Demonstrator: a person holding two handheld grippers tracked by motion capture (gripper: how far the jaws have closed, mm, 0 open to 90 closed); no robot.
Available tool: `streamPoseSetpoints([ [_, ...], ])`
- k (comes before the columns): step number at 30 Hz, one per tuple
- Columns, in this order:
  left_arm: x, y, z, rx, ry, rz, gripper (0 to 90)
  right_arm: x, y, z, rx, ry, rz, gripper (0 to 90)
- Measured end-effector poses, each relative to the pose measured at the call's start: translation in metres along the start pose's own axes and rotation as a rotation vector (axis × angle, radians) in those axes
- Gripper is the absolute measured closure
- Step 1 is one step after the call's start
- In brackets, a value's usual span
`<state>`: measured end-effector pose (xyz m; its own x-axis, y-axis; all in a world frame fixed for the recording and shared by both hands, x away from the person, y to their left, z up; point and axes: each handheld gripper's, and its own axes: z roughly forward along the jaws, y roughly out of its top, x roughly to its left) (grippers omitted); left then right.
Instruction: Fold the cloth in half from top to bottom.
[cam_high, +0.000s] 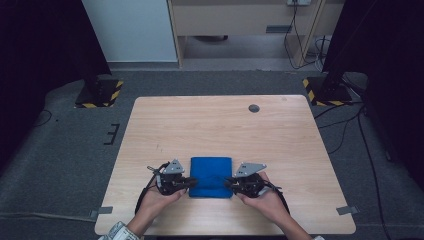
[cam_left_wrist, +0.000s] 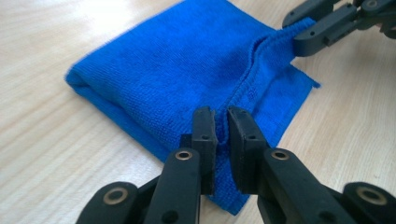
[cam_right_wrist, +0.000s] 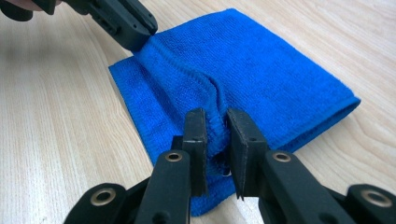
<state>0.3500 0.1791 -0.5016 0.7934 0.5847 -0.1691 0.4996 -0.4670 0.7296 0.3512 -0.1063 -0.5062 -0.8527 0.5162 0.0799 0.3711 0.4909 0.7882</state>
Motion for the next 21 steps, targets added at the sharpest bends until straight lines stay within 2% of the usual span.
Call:
streamPoseSetpoints([
  [9,-0.003,-0.006,0.001,0.014,-0.009,0.004,76.4,0.002,-0.006,-0.003,0.015,0.011,0.006,73.9],
  [21,-0.009,-0.012,-0.007,-0.013,-0.015,0.004,70.4,0.009,-0.012,-0.005,0.052,0.027,0.009,67.0],
])
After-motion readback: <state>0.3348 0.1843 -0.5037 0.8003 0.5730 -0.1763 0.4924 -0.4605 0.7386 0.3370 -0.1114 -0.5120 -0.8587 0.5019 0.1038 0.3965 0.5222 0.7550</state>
